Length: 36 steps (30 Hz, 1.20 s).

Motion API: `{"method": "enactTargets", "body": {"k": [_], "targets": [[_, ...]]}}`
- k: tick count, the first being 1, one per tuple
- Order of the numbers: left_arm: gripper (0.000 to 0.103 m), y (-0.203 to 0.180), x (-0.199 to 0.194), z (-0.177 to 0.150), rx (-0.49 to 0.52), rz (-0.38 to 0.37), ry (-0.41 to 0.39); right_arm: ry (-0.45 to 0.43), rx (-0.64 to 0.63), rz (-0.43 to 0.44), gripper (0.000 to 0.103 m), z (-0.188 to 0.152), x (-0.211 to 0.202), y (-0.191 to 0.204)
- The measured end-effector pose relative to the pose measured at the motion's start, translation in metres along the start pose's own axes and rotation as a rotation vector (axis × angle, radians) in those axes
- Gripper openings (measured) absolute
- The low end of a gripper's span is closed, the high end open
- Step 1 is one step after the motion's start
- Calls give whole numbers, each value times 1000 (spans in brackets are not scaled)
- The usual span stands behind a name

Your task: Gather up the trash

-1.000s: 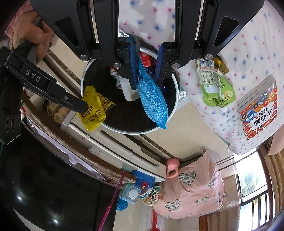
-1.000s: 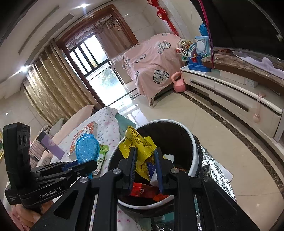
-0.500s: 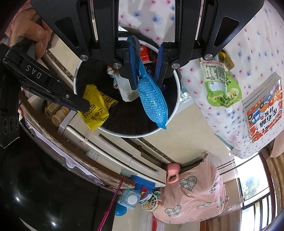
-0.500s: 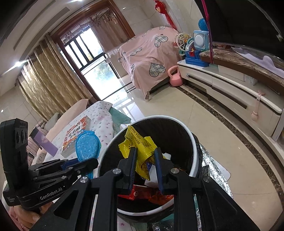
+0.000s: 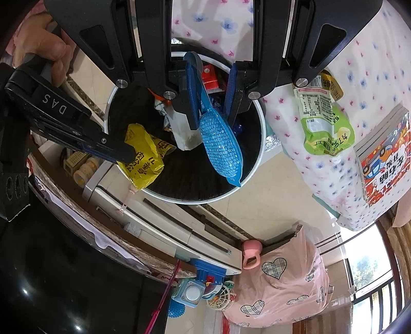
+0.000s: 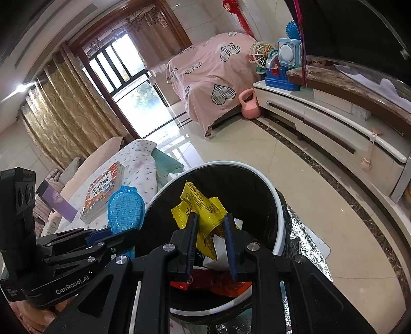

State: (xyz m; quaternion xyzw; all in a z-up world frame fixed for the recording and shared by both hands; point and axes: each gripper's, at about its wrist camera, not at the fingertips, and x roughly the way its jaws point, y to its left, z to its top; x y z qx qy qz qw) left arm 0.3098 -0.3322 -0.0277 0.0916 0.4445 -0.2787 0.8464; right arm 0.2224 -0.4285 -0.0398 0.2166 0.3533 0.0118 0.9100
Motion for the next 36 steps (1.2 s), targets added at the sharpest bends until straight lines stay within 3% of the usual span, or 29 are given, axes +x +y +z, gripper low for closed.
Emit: {"method": "enactTargets", "body": {"k": [10,12,14,16,17,19,23,28,36], "targets": [[19,4,-2,1,-13,7,5,7,-4,-15,25,0,1,2],[24,3,-2,1,-8,5,6,10,0,-14,26,0,2,2],[47,2,-5,0,-7,15,3,13,10,-16,28,1,3,1],[62,3,-9,0,-9,22,-9,18,22,1,29,0,3,0],[64,3,-13,-1,-9,23,-19,19,25,4,30,1,2,0],[67,5,-21,-4,-12,24,-28,4,27,7,49,1,-3,1],[74,16,-41,-19,-51,24,-57,-46,36,21,58,0,-25,4],[77,30,-75,-49,-113,22,-107,-112,36,50,89,-10,-54,17],[85,48,-136,-120,-181,52,-227,-180,33,82,100,-55,-91,56]]}}
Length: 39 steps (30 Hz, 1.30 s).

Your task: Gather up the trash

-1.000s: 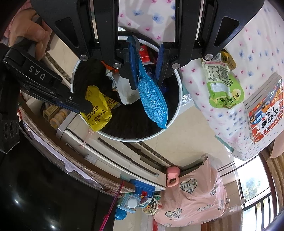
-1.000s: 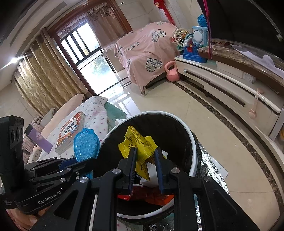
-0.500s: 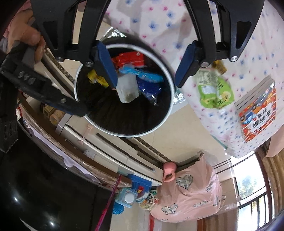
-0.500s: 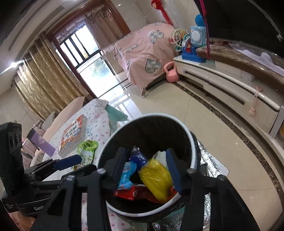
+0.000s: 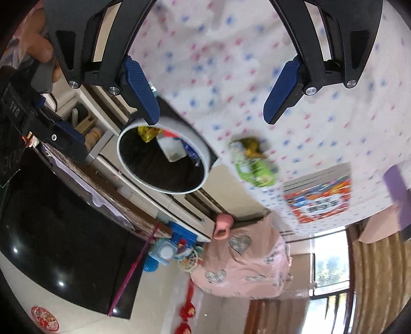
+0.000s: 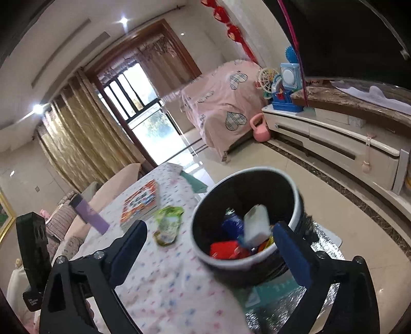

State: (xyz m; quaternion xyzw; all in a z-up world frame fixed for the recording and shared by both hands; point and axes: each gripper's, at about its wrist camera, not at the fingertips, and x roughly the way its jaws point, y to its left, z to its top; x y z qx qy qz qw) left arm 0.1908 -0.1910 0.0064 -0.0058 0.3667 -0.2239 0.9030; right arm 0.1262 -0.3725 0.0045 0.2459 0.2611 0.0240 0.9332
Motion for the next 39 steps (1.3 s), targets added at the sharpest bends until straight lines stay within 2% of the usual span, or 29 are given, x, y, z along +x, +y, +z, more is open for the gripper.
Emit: {"method": "enactTargets", "body": {"k": [6,12,15,17,18,21,26,33,39], "targets": [[87,29,-39,-33,-45,50,-35,-3,-32,26,102,-47,-17,33],[90,49,-80,-57,-88,105,-117,-16,-92,8,102,-68,-31,58],[93,49,-97,-61,-73,141,-168,-63,-145,6,102,-68,-46,74],[103,51,-112,-69,-77,177,-221,-123,-179,1,103,-70,-63,86],[103,53,-117,-74,-87,204,-249,-159,-195,-2,103,-72,-71,91],[103,55,-122,-89,-83,256,-291,-232,-232,-57,103,-84,-81,99],[103,63,-121,-109,-78,306,-319,-263,-253,-114,103,-114,-73,95],[103,61,-121,-127,-30,376,-356,-252,-309,-155,103,-140,-59,95],[103,62,-119,-134,-25,400,-348,-257,-341,-175,103,-149,-59,100]]}}
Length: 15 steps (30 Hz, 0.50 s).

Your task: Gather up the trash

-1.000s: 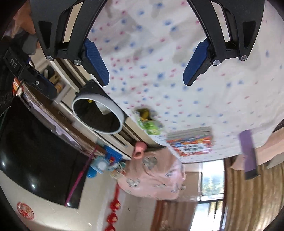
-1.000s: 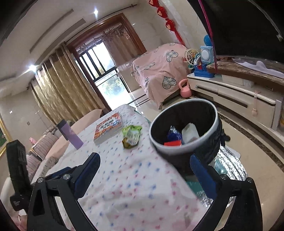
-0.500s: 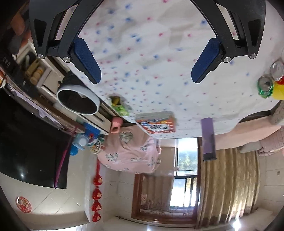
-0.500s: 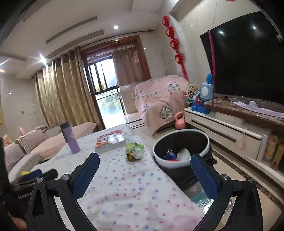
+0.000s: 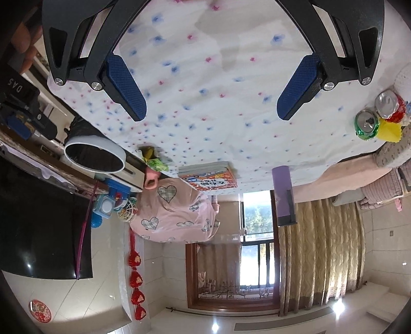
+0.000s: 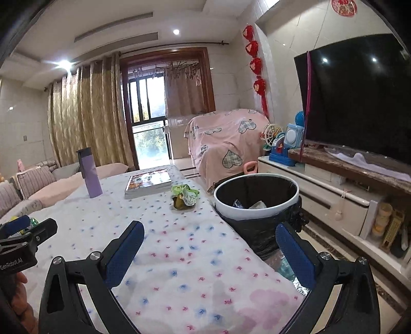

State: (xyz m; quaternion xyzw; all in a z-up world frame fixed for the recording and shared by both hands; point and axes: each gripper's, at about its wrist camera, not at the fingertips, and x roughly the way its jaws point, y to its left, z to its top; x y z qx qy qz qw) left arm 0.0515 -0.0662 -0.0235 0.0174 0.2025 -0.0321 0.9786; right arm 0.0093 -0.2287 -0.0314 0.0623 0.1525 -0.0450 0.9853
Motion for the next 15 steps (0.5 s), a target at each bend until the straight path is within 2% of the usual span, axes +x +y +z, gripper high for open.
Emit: {"method": "enactTargets", "body": {"k": [15], "targets": [[103,-3,-4,-5,7,5,-8,-8,-13,-26,103,1,-4,-2]]}}
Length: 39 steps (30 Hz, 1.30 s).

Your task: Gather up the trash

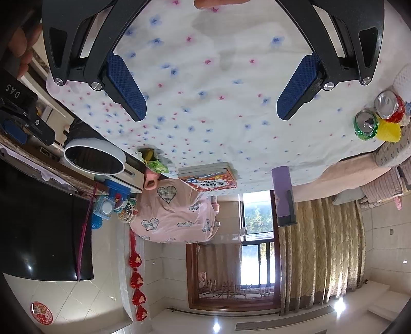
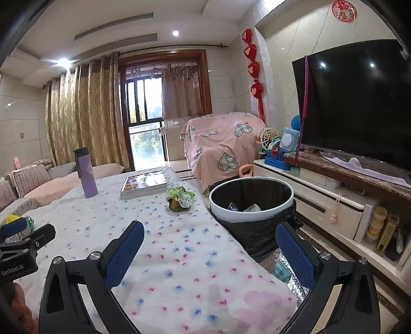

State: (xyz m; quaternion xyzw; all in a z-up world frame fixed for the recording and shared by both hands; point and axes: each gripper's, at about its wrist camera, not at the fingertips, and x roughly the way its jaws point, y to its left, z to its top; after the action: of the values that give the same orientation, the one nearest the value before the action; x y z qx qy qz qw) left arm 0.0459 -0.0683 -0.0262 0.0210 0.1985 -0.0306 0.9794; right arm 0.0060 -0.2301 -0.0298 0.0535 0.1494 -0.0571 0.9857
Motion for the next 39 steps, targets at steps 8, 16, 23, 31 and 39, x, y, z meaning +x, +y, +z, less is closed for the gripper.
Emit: {"method": "enactTargets", "body": {"k": [8,16,23,31,39], "targets": [[103,0,-1,1,0,3,-5,-1,0,2,103,0,0,0],[103,-2,-3,3,0,1,-12,-5,0,8,103,0,-1,0],[103,-2,-3,3,-1,1,-11,-3,0,10,103,0,-1,0],[103,-1,-2,3,-1,1,-10,-1,-6,16,103,0,-3,3],[103,-2,-2,2,-1,0,-9,0,-7,17,103,0,-3,3]]}}
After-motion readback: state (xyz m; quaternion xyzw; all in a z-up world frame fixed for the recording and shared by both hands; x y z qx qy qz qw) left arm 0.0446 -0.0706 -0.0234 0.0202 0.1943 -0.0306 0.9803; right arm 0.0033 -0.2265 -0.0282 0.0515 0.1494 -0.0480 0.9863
